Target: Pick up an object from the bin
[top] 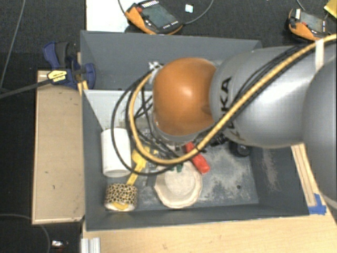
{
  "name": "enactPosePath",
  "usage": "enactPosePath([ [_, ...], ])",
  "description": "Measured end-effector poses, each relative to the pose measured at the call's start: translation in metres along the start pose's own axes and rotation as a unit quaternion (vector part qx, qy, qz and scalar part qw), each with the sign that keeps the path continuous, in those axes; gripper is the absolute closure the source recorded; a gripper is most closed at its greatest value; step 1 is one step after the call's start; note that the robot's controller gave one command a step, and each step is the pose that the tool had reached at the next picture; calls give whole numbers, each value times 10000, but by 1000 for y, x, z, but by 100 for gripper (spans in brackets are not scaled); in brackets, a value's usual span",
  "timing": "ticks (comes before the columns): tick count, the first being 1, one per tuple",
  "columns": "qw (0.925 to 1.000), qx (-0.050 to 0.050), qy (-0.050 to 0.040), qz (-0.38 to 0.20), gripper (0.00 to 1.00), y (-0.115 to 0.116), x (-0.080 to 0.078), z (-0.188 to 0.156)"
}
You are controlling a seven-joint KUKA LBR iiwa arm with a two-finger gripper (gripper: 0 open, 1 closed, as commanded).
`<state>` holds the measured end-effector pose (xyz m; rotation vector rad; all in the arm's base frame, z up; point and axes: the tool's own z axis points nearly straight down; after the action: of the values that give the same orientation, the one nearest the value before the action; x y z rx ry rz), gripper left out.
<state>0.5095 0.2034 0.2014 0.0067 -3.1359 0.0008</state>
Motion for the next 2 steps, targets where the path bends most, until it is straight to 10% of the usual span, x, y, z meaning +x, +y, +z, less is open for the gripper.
enactPosePath([
  [1, 10000, -9, -37, 32, 0, -1, -2, -4],
  [2, 9644, 69, -51, -2645, 0, -12, -40, 118],
])
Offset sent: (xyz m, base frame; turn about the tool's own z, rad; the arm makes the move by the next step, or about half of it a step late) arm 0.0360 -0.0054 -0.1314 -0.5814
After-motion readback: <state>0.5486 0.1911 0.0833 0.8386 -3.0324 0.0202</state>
